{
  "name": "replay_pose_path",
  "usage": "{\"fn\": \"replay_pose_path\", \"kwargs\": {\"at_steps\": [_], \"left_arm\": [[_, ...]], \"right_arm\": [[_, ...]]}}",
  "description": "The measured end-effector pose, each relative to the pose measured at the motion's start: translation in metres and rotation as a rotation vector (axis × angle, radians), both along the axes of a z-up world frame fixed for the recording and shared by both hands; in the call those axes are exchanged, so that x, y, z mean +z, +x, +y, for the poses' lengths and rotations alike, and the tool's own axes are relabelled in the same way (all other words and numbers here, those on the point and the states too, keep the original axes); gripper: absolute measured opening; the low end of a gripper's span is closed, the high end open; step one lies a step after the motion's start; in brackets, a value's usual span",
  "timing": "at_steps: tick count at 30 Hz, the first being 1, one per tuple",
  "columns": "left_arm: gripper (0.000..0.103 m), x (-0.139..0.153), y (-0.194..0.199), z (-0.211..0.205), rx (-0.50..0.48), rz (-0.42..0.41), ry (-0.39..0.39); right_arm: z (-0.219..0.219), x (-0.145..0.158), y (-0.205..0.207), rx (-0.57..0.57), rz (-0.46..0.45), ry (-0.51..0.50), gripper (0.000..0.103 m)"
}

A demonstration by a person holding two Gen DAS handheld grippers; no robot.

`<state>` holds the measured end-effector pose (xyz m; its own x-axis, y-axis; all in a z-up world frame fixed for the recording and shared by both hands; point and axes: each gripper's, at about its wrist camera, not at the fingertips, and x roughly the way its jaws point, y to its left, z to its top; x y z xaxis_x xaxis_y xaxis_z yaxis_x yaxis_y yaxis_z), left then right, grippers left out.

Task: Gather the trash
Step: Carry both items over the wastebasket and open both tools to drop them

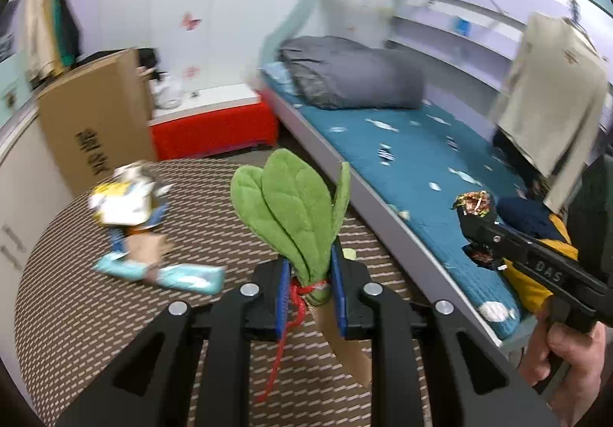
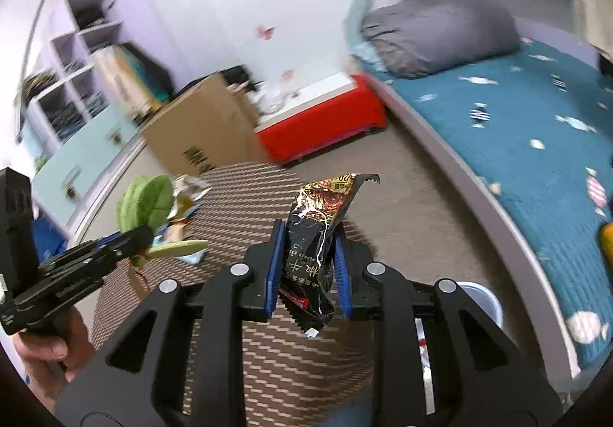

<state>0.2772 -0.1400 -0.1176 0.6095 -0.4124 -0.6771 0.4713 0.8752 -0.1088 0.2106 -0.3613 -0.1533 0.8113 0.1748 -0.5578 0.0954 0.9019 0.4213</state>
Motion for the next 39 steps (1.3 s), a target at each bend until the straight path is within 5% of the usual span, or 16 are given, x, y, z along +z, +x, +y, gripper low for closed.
{"fn": "replay_pose_path", "kwargs": {"at_steps": [11,27,30,33,34,39], "left_arm": [[0.019,-0.054,0.003,-0.145,-0.243,0.145,0.068],[0.019,-0.166,0.014,-0.27,-0.38,0.345,0.298],[0.027,-0.177,0.017,-0.28,-0.396,0.357,0.338],[0.08,-0.187,0.02,-0.284,-0.392,0.365,0.389],[0.087,-0.186,0.021,-0.283,-0.386,0.346,0.394],[0.087,-0.174,0.029,-0.271,-0.353,0.318,0.401]], "right_arm": [[-0.132,-0.078,-0.043,-0.304,0.168,0.14,0.024],[-0.174,-0.178,-0.019,-0.328,0.353,0.265,0.026],[-0.181,-0.187,-0.016,-0.336,0.374,0.283,0.028],[-0.186,-0.196,-0.015,-0.35,0.389,0.317,0.064],[-0.186,-0.197,-0.016,-0.356,0.386,0.329,0.07],[-0.19,-0.198,-0.027,-0.383,0.378,0.363,0.094]]}}
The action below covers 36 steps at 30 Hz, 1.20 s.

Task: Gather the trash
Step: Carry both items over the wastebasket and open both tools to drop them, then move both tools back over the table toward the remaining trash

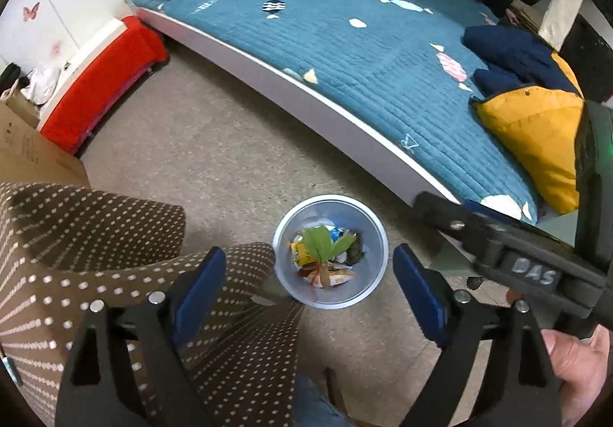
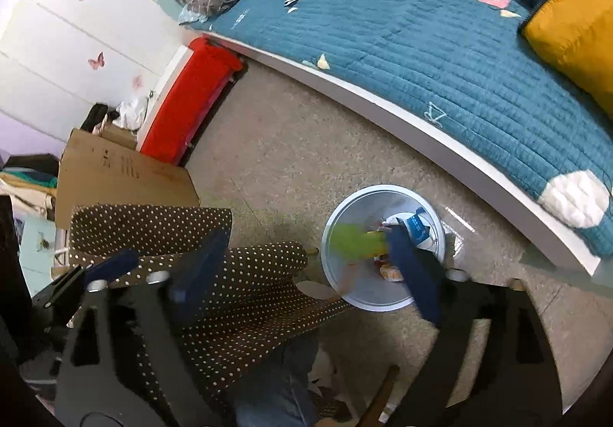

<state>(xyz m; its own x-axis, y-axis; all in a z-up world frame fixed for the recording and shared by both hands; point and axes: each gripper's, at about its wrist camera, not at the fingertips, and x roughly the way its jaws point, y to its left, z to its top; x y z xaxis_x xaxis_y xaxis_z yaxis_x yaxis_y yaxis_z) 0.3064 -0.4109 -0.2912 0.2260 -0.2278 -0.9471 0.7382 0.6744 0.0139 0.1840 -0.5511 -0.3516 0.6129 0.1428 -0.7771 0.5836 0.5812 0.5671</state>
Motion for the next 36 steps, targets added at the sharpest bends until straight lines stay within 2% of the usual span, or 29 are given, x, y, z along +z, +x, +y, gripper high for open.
{"fn": "replay_pose_path", "kwargs": {"at_steps": [1,6,14,24,31,36], "left_arm": [[0.087,0.004,0.001,0.003,0.007,-0.008,-0.007],[0.091,0.034,-0.001,0.023,0.045,-0.057,-0.068],[0.091,0.085,-0.019,0.058,0.051,-0.141,-0.163],[0.091,0.135,-0.035,0.112,0.092,-0.208,-0.281],[0.091,0.161,-0.034,0.165,0.173,-0.254,-0.345],[0.093,0.175,-0.032,0.208,0.251,-0.299,-0.372]], "right_arm": [[0.0,0.002,-0.004,-0.012,-0.005,0.0,0.097],[0.005,0.022,-0.018,-0.055,0.002,-0.072,0.097],[0.015,0.061,-0.033,-0.098,-0.061,-0.128,0.097],[0.051,0.118,-0.024,-0.015,-0.131,-0.234,0.097],[0.09,0.163,-0.009,0.081,-0.208,-0.307,0.097],[0.134,0.193,0.011,0.194,-0.273,-0.364,0.097]]}}
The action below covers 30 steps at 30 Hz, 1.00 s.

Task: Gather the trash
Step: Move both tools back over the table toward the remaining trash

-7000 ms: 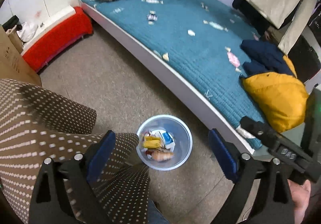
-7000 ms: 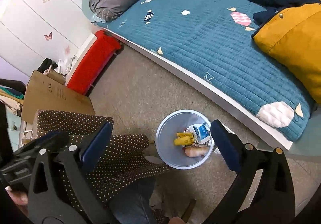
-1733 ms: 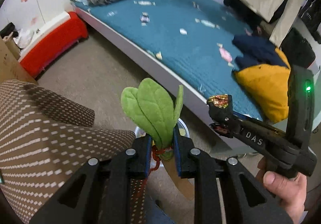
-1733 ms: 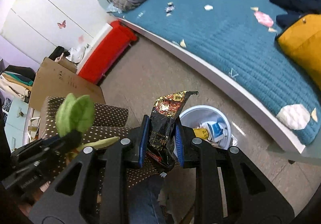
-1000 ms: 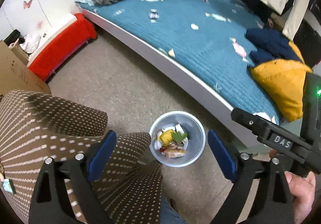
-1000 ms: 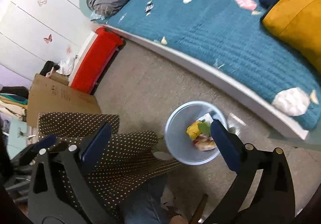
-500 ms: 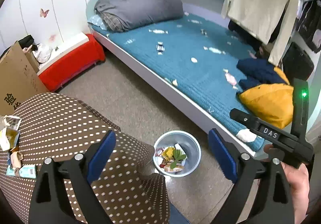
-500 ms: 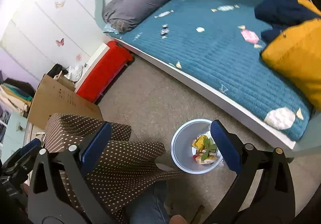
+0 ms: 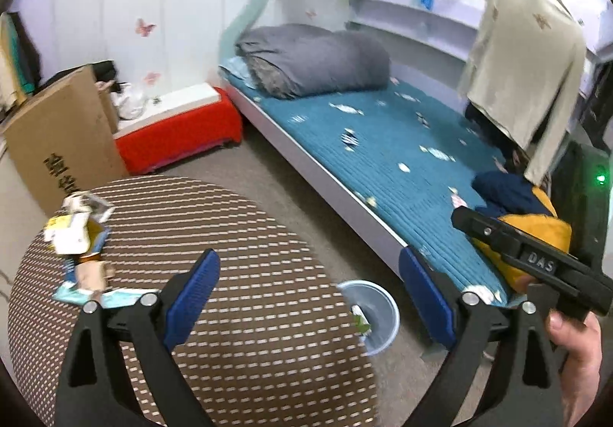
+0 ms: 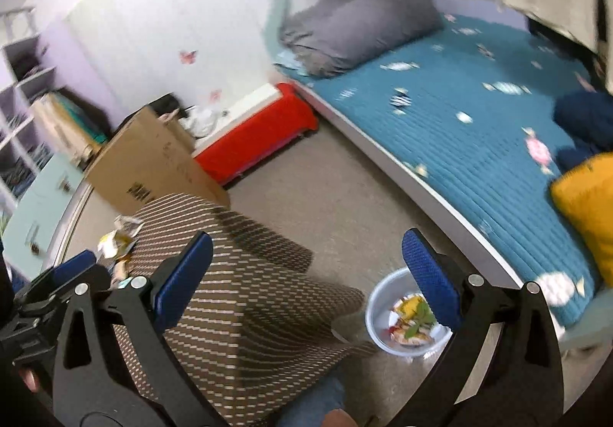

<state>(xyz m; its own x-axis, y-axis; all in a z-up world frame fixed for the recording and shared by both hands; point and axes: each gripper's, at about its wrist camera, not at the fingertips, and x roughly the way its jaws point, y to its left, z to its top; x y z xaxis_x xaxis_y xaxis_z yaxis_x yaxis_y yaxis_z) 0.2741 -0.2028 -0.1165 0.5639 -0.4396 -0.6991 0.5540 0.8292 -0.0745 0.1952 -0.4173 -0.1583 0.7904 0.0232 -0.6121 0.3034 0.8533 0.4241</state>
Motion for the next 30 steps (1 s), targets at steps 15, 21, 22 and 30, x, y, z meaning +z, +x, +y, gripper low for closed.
{"fn": "replay_pose_path", "kwargs": {"at_steps": [15,21,22,30], "left_arm": [[0.093,0.012,0.006,0.144,0.305,-0.13,-0.044],[0.093,0.006,0.011,0.201,0.429,-0.125,-0.031],[0.093,0.005,0.012,0.209,0.439,-0.122,-0.033],[0.093,-0.014,0.016,0.265,0.553,-0.081,-0.02]], "right_arm": [[0.154,0.02,0.074,0.365,0.011,-0.125,0.097],[0.204,0.014,0.095,0.472,0.011,-0.153,0.097],[0.212,0.014,0.099,0.491,0.011,-0.16,0.097],[0.272,-0.005,0.129,0.655,0.055,-0.255,0.097]]}}
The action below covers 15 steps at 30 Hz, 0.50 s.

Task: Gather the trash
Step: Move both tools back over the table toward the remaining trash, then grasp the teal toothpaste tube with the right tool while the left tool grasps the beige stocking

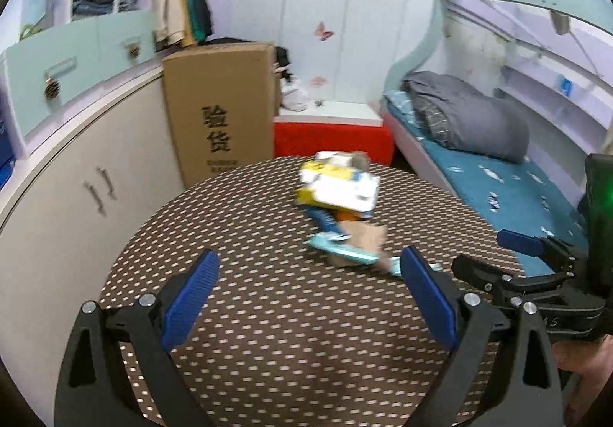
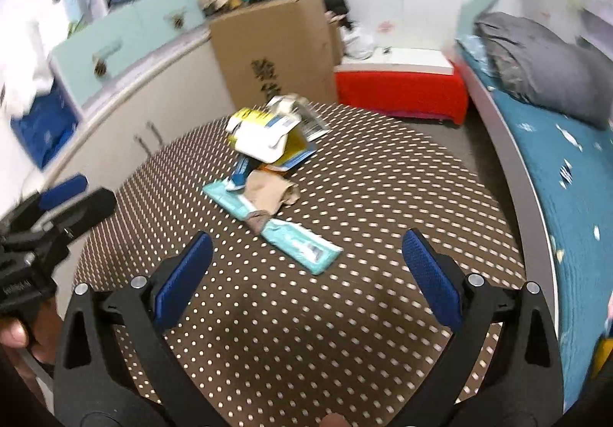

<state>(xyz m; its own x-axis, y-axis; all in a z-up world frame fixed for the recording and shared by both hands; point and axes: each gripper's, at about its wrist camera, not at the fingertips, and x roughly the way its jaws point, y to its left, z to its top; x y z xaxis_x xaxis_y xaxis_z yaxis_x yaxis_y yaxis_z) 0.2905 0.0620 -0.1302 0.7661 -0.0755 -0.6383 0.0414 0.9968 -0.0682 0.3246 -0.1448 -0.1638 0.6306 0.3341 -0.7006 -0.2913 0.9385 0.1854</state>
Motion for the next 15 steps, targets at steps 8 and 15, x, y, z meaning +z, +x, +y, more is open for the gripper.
{"fn": "replay_pose_path", "kwargs": {"at_steps": [8,15], "left_arm": [[0.093,-0.021,0.008,0.034,0.069,0.056,-0.022],[0.093,-0.034,0.019,0.035,0.07,0.089,-0.001]], "right_arm": [[0.045,-0.032,0.031,0.136,0.034,-0.132,0.092],[0.074,-0.054,0.054,0.24,0.067,-0.2,0.04]]}}
